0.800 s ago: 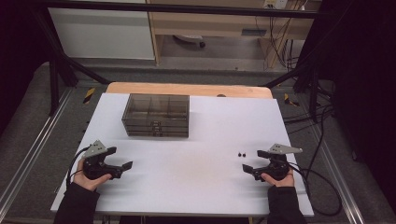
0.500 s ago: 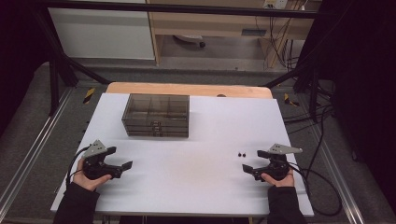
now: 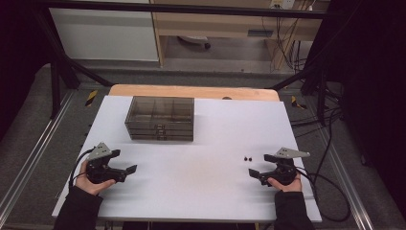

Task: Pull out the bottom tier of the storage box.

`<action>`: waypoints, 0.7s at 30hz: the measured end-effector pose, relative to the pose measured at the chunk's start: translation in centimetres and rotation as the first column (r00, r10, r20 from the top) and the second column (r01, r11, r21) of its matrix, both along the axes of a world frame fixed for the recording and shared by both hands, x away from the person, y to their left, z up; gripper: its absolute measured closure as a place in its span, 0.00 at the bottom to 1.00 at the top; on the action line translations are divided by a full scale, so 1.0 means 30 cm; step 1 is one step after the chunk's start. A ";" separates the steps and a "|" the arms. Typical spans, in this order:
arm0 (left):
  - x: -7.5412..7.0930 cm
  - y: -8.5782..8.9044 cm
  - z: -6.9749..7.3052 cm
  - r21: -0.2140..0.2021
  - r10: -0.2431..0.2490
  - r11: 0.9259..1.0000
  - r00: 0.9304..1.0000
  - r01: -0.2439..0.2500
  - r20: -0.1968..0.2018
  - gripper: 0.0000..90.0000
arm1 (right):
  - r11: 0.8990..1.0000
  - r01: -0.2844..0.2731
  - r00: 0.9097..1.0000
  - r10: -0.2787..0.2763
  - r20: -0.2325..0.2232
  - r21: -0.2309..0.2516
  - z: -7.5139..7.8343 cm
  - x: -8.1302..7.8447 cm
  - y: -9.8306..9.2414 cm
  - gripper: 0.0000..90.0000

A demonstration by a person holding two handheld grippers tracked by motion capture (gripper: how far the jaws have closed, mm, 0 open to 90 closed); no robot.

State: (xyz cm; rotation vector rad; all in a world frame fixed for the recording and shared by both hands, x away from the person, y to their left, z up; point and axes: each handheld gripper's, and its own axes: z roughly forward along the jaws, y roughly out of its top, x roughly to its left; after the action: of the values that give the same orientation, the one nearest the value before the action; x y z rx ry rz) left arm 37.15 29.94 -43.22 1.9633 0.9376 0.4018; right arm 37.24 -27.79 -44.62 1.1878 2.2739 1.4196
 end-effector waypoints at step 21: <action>0.009 -0.041 0.017 0.082 -0.016 0.997 0.999 0.013 0.029 0.04 | 1.000 0.001 1.000 -0.001 0.001 -0.013 -0.003 0.002 0.003 0.01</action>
State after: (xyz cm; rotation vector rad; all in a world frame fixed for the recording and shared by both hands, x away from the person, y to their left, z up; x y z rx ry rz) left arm 37.42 28.71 -42.70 2.0314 0.9000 0.4665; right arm 37.29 -27.72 -44.70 1.1841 2.2782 1.4020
